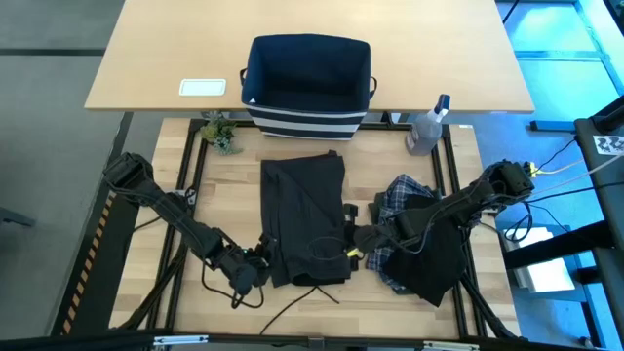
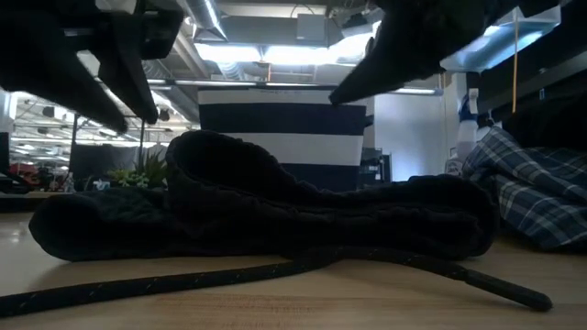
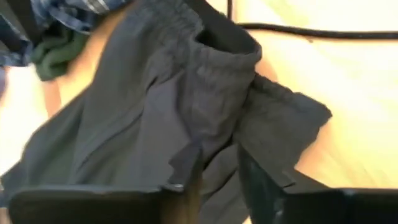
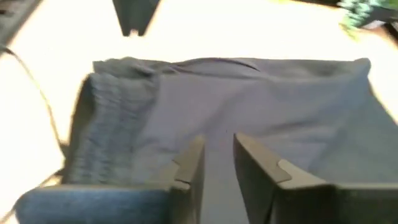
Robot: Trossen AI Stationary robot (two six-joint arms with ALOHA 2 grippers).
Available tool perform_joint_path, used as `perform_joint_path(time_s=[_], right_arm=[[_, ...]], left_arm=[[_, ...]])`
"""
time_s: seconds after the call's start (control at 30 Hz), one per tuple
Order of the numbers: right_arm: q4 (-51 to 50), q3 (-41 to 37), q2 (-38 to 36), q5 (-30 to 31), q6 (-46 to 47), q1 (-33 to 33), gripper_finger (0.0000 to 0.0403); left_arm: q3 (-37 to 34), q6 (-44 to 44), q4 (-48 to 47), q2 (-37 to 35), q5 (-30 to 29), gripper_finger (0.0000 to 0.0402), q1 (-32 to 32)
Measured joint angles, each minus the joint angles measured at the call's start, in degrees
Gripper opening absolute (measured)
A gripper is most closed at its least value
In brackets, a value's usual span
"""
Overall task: Fold Laundry from Bin
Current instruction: Fold the black shorts
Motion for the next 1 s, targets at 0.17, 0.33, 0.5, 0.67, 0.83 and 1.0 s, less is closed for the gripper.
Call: perform_joint_path(time_s=[0.17,0.33,0.5,0.67,0.83,1.0], right_arm=[[5.83,-0.02,1.90,-6.91,-0.47,0.04,0.0113],[12.20,1.15,6.58,-12.09,-1.75,0.49,0.0134],[10.98,6.82,12.53,-13.00,-5.57,1.30,0.0149],[5.14,13.00,17.14,-11.37,-8.76,2.36,0.0182],[1.95,16.82,20.04,-11.27,-8.93,2.34,0.0227],[2.17,19.39,22.70,-12.58,-8.68,2.34,0.0251]], left_arm=[[0.04,-0.13,-0.20,0.00,4.26,0.0156,-0.15],[0.06,1.18,-0.77,0.00,4.37,0.0202,-1.93],[0.13,4.13,-2.04,2.29,1.30,0.0225,-4.19],[0.13,4.08,-1.05,6.63,0.48,0.0235,-4.82],[0.07,3.93,-0.09,7.85,-2.60,0.0242,-4.88],[0.09,3.97,0.23,7.85,-5.69,0.0243,-4.90]])
